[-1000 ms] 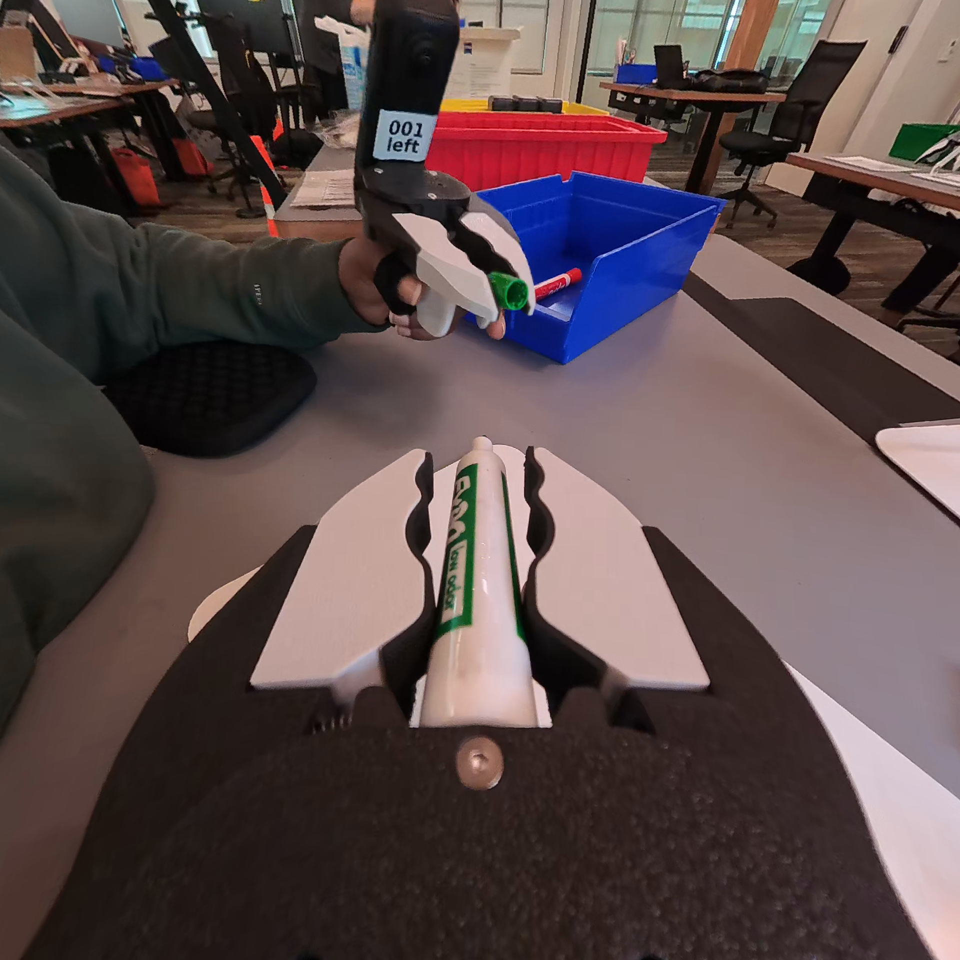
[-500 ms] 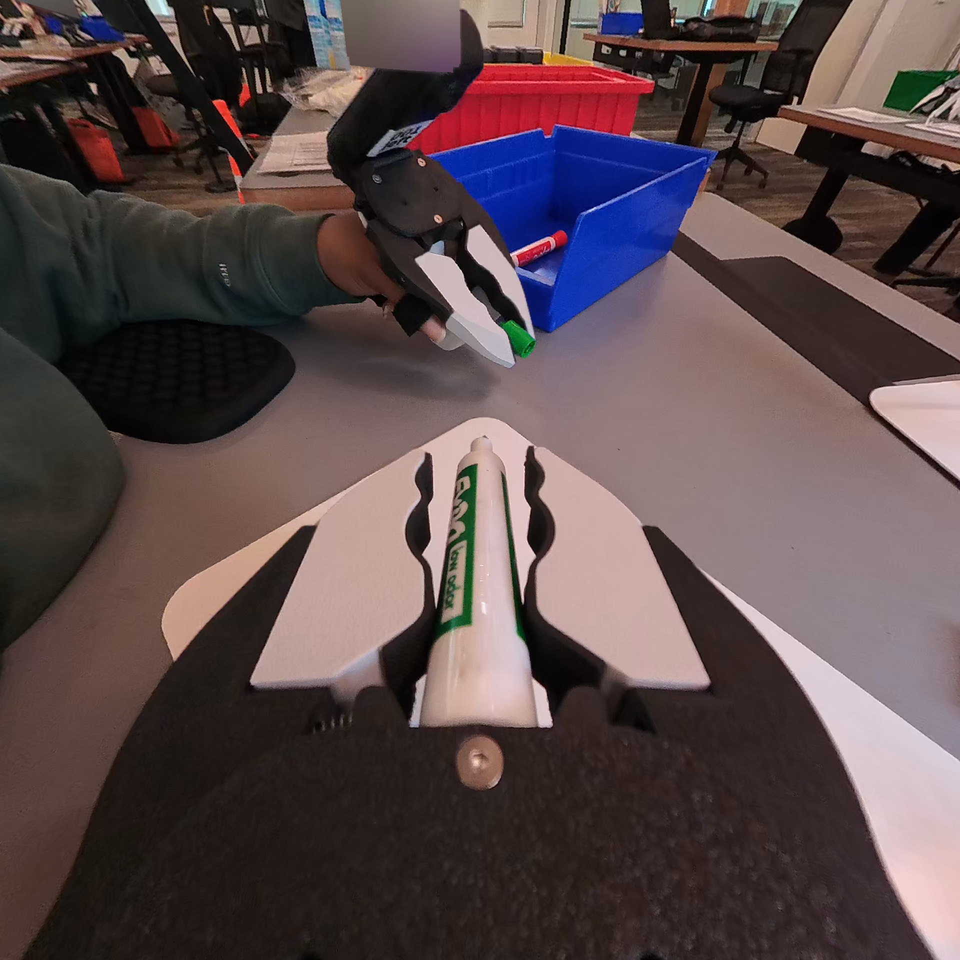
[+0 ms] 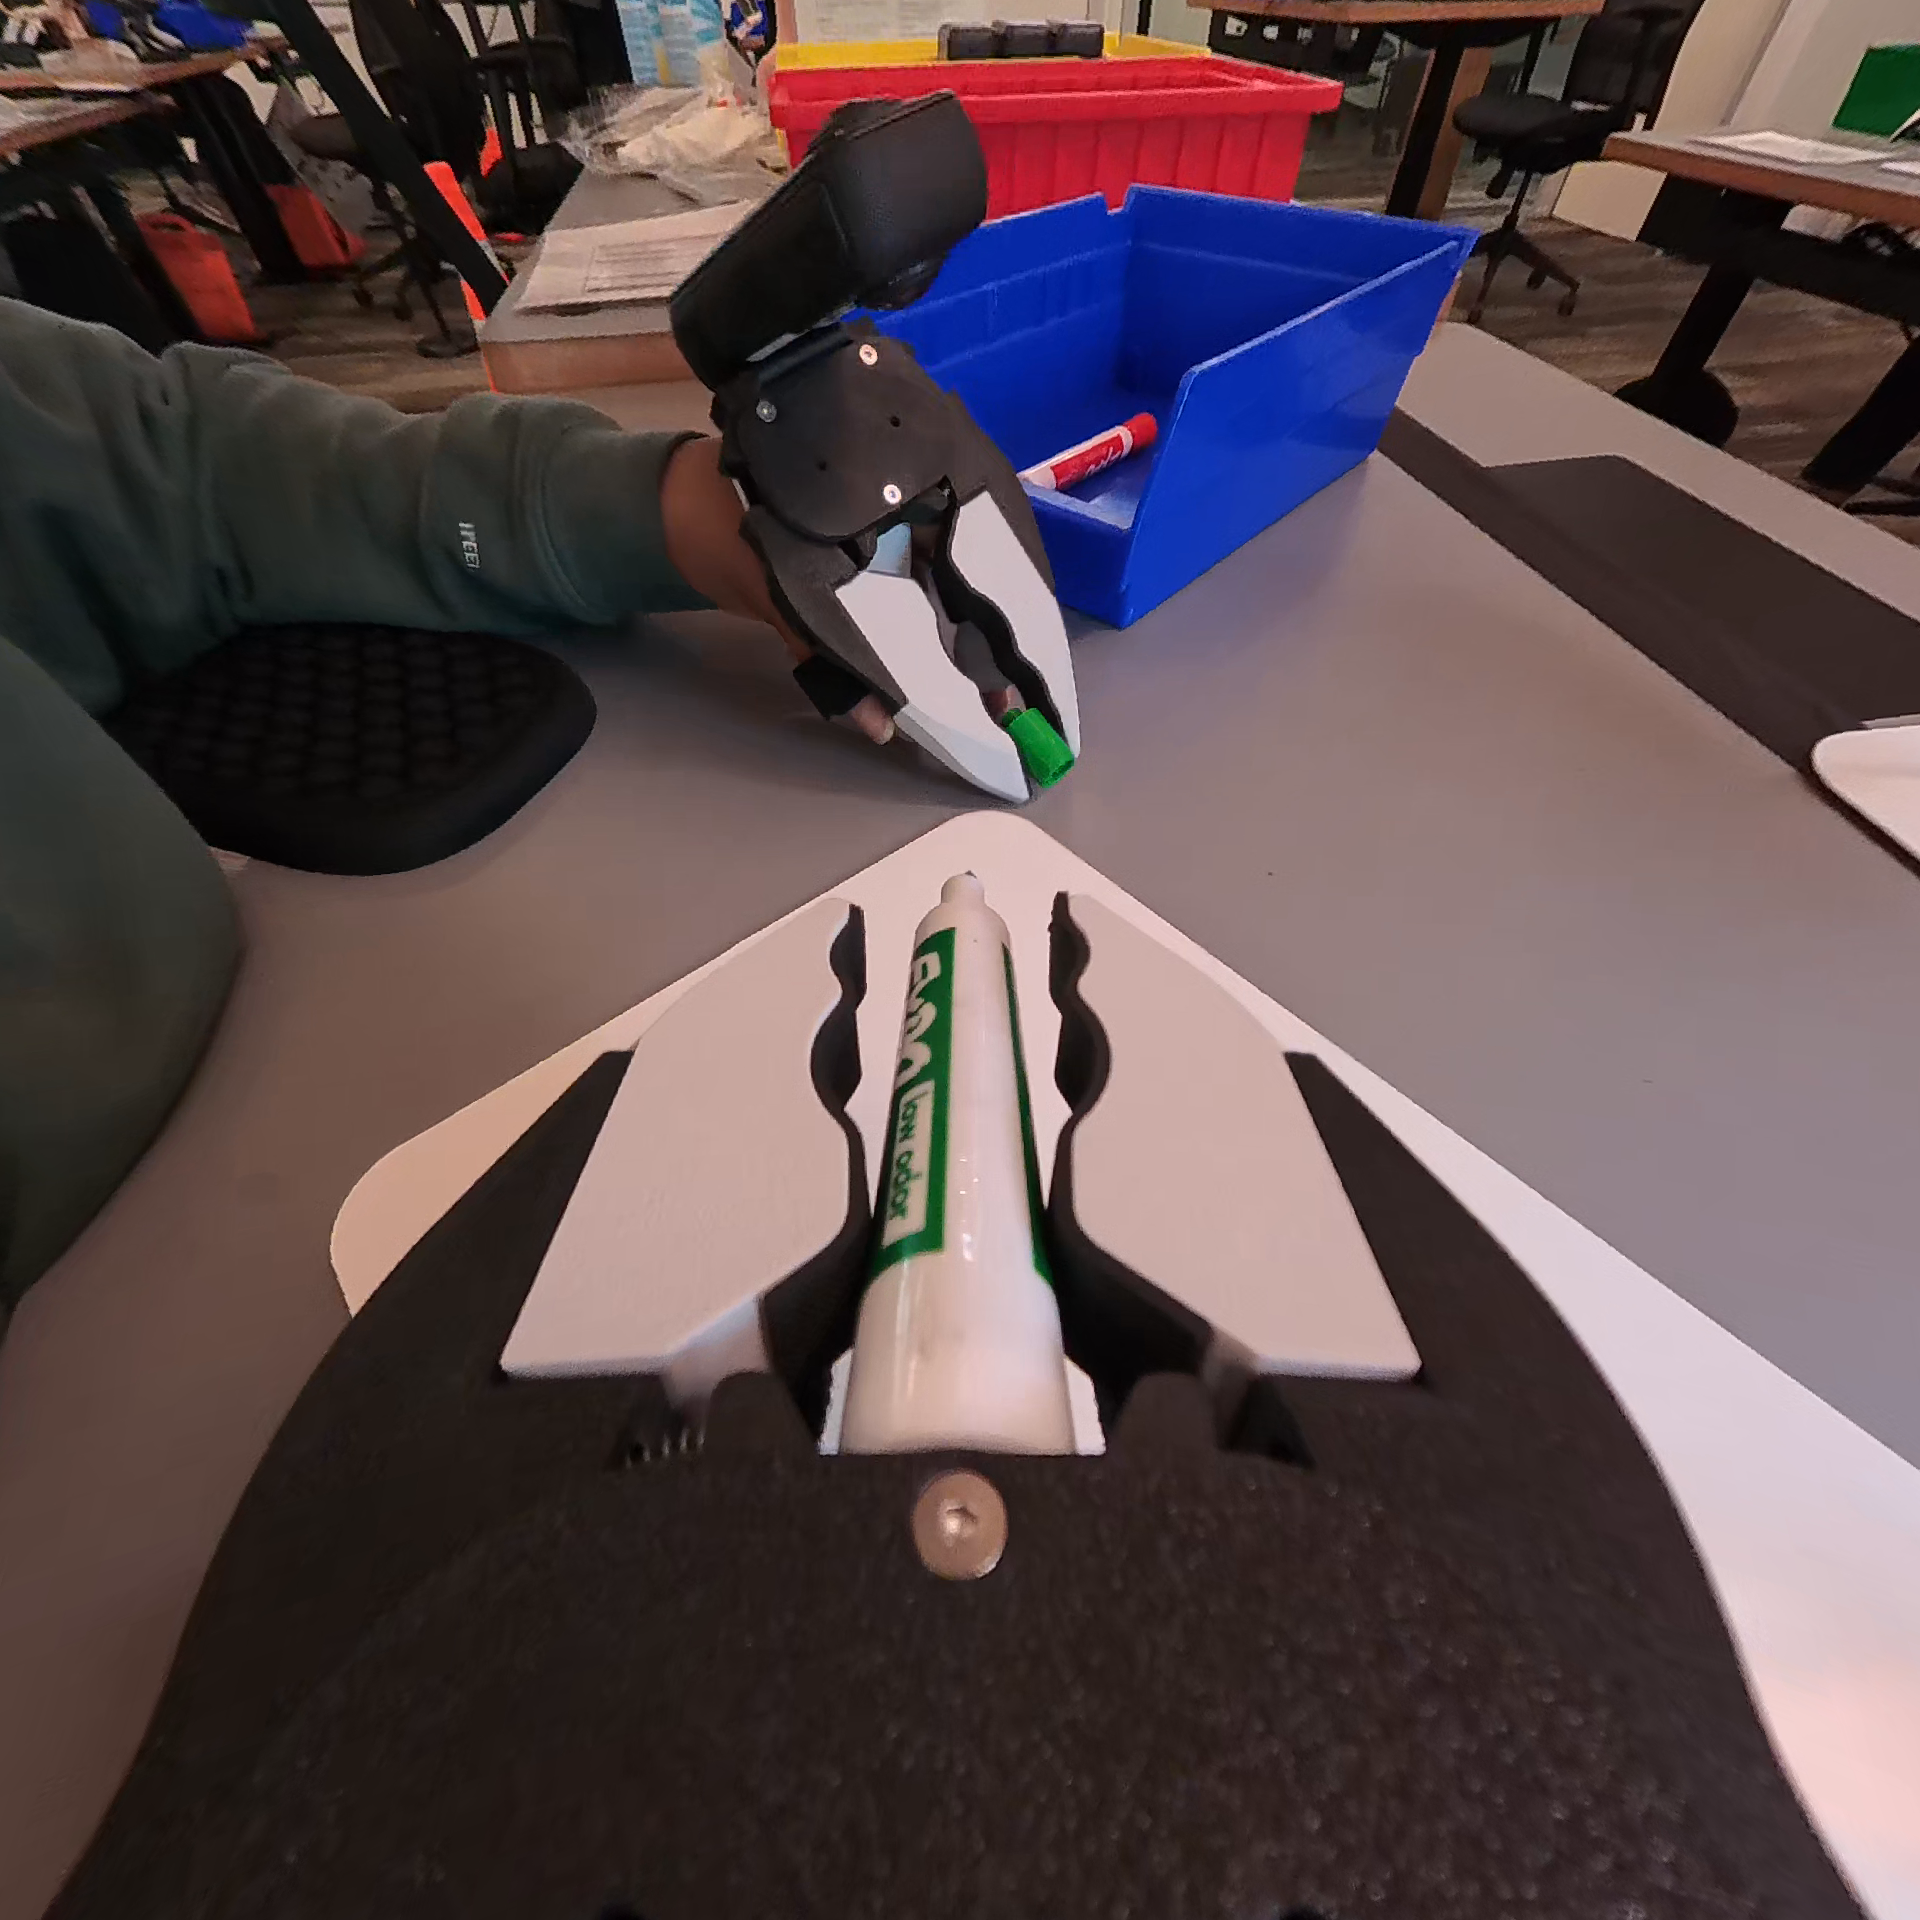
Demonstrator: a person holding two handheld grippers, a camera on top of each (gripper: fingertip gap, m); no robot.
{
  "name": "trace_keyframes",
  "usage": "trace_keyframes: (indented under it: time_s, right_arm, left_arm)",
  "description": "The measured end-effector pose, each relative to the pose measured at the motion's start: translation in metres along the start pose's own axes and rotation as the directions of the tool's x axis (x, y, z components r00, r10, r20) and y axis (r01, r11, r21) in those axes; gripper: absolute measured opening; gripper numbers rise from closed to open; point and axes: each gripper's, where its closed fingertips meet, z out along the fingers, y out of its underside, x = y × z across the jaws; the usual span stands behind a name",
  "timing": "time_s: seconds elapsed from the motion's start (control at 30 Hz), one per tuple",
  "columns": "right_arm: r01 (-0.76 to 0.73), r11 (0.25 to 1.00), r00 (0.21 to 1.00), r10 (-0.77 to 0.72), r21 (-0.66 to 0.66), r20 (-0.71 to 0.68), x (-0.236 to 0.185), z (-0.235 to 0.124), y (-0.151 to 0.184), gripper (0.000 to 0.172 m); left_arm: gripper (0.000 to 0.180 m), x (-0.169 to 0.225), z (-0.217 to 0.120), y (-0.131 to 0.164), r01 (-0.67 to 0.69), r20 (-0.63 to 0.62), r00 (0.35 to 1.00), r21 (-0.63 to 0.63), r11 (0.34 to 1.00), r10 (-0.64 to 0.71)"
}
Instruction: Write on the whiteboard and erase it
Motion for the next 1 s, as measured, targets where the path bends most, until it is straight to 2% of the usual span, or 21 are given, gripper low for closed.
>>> trace_keyframes:
  time_s: [0.17, 0.3, 0.4, 0.77, 1.0]
  right_arm:
    - [-0.004, 1.000, 1.000, 0.004, -0.011, 0.000, 0.000, 0.002, 0.003, 0.035]
    - [-0.010, 1.000, 1.000, 0.010, -0.021, 0.005, 0.000, 0.003, 0.006, 0.035]
    - [0.002, 0.999, 1.000, -0.002, -0.041, 0.013, -0.002, 0.003, 0.009, 0.035]
    - [0.166, 0.952, 0.986, -0.167, -0.256, 0.019, -0.013, 0.012, 0.038, 0.035]
    - [0.180, 0.939, 0.984, -0.172, -0.293, 0.052, -0.013, 0.023, 0.039, 0.035]
  left_arm:
    - [0.020, 0.012, 0.001, -0.005, -0.139, 0.028, 0.990, -0.035, 0.990, 0.140]
    - [0.020, 0.041, -0.001, -0.007, -0.142, -0.117, 0.983, -0.013, 0.990, 0.139]
    - [0.020, 0.043, -0.003, -0.007, -0.204, -0.091, 0.975, -0.020, 0.979, 0.201]
    - [0.020, 0.050, -0.016, -0.041, -0.148, -0.061, 0.985, 0.213, 0.966, 0.164]
    - [0.020, 0.057, -0.019, -0.044, -0.096, -0.103, 0.986, 0.277, 0.956, 0.129]
